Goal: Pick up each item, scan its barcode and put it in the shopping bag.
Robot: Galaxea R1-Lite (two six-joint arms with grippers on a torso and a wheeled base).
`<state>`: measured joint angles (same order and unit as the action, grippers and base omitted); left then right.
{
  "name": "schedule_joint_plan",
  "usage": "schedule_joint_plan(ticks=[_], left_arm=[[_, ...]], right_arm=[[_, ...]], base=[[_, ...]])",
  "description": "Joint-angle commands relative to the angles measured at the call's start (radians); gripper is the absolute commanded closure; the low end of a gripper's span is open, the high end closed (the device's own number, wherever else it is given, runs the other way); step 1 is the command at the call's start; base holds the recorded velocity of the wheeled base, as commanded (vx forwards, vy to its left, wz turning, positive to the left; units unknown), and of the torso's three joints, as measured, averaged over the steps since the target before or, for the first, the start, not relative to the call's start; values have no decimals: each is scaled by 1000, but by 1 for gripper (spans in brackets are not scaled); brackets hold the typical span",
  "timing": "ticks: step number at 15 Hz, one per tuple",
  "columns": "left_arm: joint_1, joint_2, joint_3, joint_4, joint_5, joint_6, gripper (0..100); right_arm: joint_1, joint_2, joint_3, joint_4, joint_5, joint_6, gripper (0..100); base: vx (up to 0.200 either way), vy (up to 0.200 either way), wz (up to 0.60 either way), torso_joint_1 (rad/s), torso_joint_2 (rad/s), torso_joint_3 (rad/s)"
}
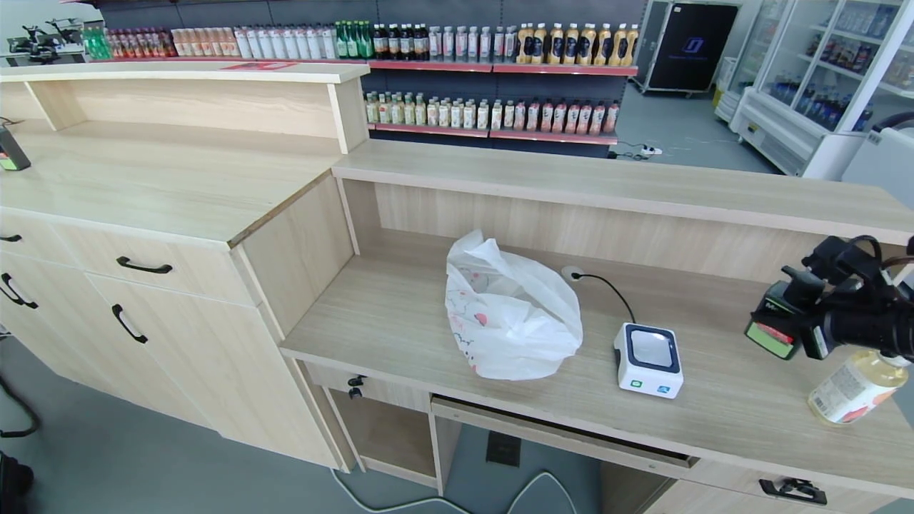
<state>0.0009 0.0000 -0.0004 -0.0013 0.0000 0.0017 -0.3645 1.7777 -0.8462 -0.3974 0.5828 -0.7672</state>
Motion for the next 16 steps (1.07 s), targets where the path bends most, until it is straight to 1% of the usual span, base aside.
schedule_joint_plan(ticks=[1, 3, 4, 6, 7, 8, 12, 16], left_arm=[[1, 0, -1, 0, 0, 0, 0], [1, 0, 0, 0, 0, 0, 0], [1, 0, 0, 0, 0, 0, 0], [1, 0, -1, 0, 0, 0, 0], [1, 0, 0, 0, 0, 0, 0], [1, 0, 0, 0, 0, 0, 0], [1, 0, -1, 0, 0, 0, 0], [1, 0, 0, 0, 0, 0, 0]], right_arm=[[-28, -69, 29, 0, 19, -12, 100], [-8, -78, 27, -44, 17, 6, 100], [13, -69, 29, -95, 8, 48, 100], [75, -35, 27, -213, -44, 149, 100], [107, -11, 22, -264, -41, 213, 100], [133, 25, 9, -279, -38, 246, 100], [179, 177, -82, -296, -37, 253, 100], [251, 353, -254, -297, -37, 281, 100]], base=[[0, 0, 600, 2, -2, 2], [0, 0, 600, 5, 7, 0], [0, 0, 600, -2, -7, 2], [0, 0, 600, 2, 2, 5], [0, 0, 0, 0, 0, 0], [0, 0, 0, 0, 0, 0], [0, 0, 0, 0, 0, 0], [0, 0, 0, 0, 0, 0]])
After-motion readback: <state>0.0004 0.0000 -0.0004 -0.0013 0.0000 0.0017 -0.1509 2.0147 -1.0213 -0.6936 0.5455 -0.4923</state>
